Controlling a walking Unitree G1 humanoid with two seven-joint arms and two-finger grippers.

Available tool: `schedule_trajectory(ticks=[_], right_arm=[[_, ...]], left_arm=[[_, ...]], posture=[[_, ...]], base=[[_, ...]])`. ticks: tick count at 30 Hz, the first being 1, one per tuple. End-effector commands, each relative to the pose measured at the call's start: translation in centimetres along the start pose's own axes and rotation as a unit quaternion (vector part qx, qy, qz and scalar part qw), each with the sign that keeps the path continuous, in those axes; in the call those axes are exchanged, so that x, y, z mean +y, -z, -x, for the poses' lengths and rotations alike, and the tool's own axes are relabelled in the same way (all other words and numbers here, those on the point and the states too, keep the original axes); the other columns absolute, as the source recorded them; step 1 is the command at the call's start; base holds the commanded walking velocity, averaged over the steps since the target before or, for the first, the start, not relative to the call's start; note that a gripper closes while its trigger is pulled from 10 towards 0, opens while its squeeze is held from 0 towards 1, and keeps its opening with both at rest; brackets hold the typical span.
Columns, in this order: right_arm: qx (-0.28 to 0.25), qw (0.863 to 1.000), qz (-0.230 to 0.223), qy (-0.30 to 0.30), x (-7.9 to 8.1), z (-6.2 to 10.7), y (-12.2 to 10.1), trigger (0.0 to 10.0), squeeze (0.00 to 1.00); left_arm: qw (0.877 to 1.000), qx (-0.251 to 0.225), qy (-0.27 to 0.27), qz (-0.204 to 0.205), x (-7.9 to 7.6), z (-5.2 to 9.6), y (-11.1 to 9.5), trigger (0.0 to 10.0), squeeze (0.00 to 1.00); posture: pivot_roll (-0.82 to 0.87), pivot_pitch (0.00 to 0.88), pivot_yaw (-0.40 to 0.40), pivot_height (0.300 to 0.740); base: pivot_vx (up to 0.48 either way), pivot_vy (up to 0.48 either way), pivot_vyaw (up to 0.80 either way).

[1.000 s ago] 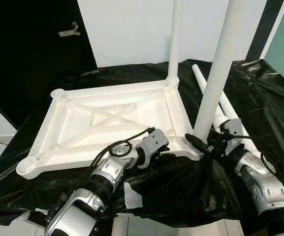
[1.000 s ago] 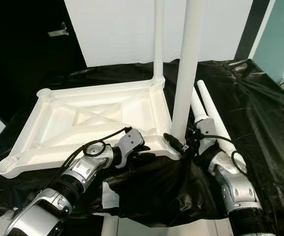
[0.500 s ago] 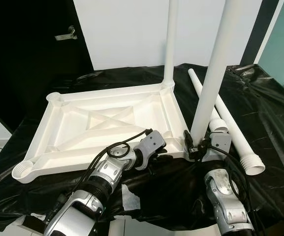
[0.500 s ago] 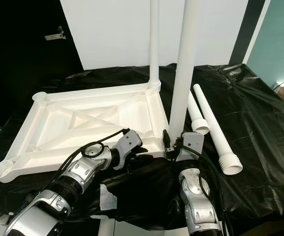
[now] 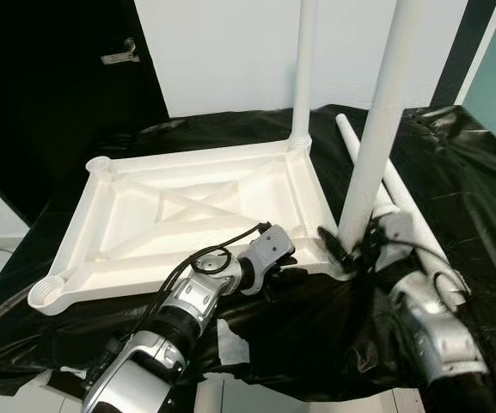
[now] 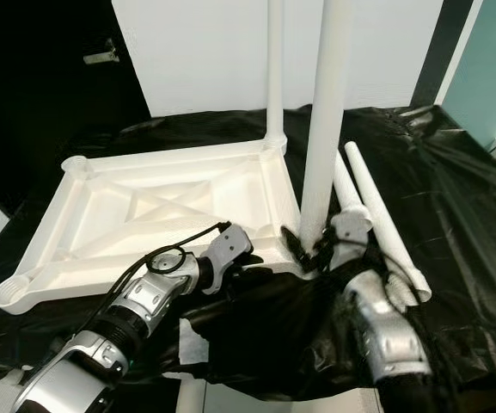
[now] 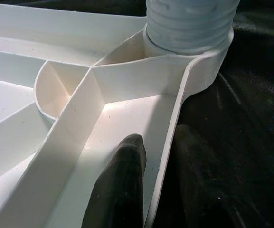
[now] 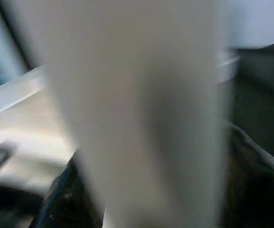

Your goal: Building children table

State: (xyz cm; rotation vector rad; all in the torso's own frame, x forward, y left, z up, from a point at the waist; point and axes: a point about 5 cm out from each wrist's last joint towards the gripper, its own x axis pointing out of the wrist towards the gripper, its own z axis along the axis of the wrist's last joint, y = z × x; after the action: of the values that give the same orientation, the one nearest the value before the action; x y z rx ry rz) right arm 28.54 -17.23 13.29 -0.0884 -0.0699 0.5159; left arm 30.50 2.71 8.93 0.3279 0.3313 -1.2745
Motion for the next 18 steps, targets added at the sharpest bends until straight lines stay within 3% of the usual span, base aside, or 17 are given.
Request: schedule_trajectory(ticks=[1, 4, 5, 6, 8, 9, 18], right_arm=[[0.024, 0.998, -0.021, -0.052, 0.2, 0.1, 0.4, 10.0, 0.0], [0.026, 0.998, -0.023, -0.061, 0.2, 0.1, 0.4, 10.0, 0.0], [0.045, 0.993, -0.02, -0.107, 0.4, 0.3, 0.5, 10.0, 0.0], [0.068, 0.986, -0.021, -0.151, 0.6, 0.5, 0.7, 1.9, 0.0], [0.068, 0.986, -0.021, -0.151, 0.6, 0.5, 0.7, 1.9, 0.0], [0.101, 0.973, -0.009, -0.208, 0.0, 0.6, 0.6, 0.0, 0.0], [0.12, 0.97, -0.001, -0.212, -1.5, 0.5, 0.6, 0.0, 0.0]], left_arm=[[0.996, 0.063, 0.043, 0.053, -2.0, -0.4, 3.9, 10.0, 0.0], [0.996, 0.063, 0.043, 0.054, -2.0, -0.4, 3.9, 10.0, 0.0], [0.996, 0.063, 0.042, 0.054, -1.9, -0.3, 3.9, 10.0, 0.0], [0.996, 0.064, 0.042, 0.054, -1.9, -0.3, 4.0, 10.0, 0.0], [0.996, 0.064, 0.042, 0.054, -1.9, -0.3, 4.0, 10.0, 0.0], [0.996, 0.065, 0.04, 0.054, -1.8, -0.1, 4.0, 10.0, 0.0], [0.995, 0.069, 0.041, 0.053, -1.8, 0.1, 4.2, 10.0, 0.0]], posture=[[-0.11, 0.004, 0.041, 0.74], [-0.11, 0.004, 0.041, 0.74], [-0.1, 0.0, 0.042, 0.74], [-0.1, 0.0, 0.044, 0.74], [-0.1, 0.0, 0.044, 0.74], [-0.09, 0.0, 0.043, 0.74], [-0.09, 0.001, 0.049, 0.74]], base=[[0.0, 0.0, 0.0], [0.0, 0.0, 0.0], [0.0, 0.0, 0.0], [0.0, 0.0, 0.0], [0.0, 0.0, 0.0], [0.0, 0.0, 0.0], [0.0, 0.0, 0.0]])
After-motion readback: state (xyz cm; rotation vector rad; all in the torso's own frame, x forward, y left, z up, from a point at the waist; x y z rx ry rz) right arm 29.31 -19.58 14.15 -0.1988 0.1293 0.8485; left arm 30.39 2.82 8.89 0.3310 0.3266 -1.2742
